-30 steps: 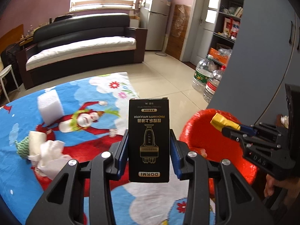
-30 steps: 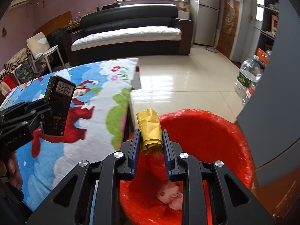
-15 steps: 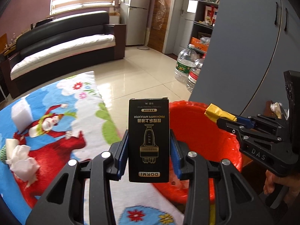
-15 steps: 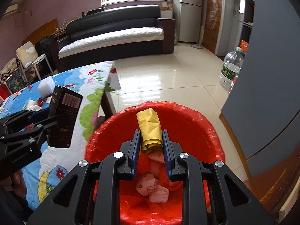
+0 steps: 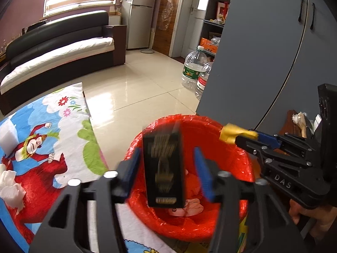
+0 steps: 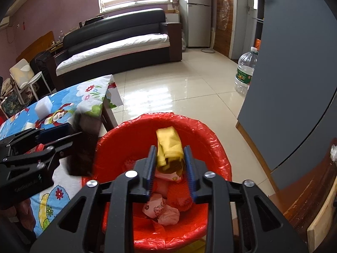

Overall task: Collect trash
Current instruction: 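Open the left tool to drop the box while the right tool drops the yellow packet into the bin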

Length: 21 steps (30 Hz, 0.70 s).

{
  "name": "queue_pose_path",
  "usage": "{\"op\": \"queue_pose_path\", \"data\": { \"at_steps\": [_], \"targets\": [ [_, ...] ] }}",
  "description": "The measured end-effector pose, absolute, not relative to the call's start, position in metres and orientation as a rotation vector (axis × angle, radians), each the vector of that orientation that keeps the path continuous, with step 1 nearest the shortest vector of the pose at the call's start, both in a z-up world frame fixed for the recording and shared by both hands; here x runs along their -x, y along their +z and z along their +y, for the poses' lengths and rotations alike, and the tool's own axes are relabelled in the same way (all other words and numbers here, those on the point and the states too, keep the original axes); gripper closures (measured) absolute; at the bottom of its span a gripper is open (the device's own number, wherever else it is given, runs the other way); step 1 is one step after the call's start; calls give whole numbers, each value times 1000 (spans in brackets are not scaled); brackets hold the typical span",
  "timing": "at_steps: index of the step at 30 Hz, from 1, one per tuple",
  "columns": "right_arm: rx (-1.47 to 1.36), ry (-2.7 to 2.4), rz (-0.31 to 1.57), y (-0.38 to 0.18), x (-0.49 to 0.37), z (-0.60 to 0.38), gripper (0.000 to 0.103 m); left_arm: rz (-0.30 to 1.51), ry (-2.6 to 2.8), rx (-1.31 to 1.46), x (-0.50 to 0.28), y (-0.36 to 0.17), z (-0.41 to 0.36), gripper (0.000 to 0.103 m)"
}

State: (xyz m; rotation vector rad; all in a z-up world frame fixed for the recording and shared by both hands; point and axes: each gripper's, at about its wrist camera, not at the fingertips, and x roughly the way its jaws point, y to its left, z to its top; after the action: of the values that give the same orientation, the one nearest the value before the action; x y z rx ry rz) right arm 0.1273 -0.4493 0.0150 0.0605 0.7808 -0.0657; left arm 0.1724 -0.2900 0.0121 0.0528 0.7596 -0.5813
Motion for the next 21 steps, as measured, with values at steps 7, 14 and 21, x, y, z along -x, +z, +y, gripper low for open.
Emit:
{"op": "queue_pose_path", "data": {
  "at_steps": [7,14,21],
  "targets": [
    [-74,-81,770,15,-127,-453,45,745,-574,-62,-169,14,-284,42],
    [-72,-75,766,16,-130,-444,40,739,-534,-50,-169,14,-252,42],
    [-49,-43,763,21,-136,-416,37,726,-483,-24,-174,17,-207,42]
  ]
}}
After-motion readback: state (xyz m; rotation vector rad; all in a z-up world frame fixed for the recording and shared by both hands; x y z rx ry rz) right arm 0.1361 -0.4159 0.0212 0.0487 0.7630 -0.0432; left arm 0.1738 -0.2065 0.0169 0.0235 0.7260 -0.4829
